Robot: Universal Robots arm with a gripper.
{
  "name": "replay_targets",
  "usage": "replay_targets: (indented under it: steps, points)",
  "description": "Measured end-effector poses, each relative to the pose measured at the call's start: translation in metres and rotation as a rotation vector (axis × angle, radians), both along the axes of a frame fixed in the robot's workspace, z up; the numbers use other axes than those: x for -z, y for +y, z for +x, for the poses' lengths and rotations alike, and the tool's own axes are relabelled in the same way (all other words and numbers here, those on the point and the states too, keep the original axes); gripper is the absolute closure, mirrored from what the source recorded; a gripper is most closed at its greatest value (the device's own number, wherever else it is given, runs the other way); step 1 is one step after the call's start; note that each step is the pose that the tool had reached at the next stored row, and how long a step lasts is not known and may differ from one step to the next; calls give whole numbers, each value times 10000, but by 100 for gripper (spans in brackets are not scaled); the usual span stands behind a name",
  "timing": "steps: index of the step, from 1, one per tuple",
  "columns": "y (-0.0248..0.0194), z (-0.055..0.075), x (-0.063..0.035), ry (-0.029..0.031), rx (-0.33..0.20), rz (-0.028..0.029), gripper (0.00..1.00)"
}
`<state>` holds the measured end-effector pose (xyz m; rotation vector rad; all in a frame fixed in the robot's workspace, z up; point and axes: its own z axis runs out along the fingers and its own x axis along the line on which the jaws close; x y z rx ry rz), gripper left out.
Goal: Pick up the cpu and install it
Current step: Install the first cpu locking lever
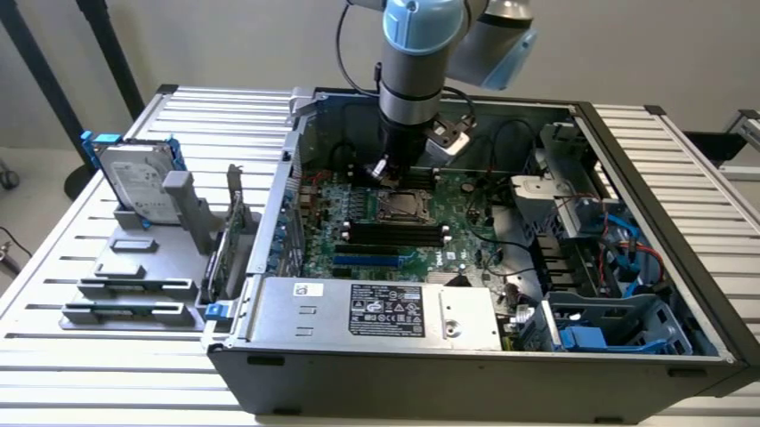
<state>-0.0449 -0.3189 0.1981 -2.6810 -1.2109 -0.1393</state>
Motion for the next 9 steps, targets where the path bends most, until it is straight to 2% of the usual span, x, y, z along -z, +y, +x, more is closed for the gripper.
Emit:
replay_targets:
  steps: [9]
  points:
    - [0,77,2,0,0,-25,89]
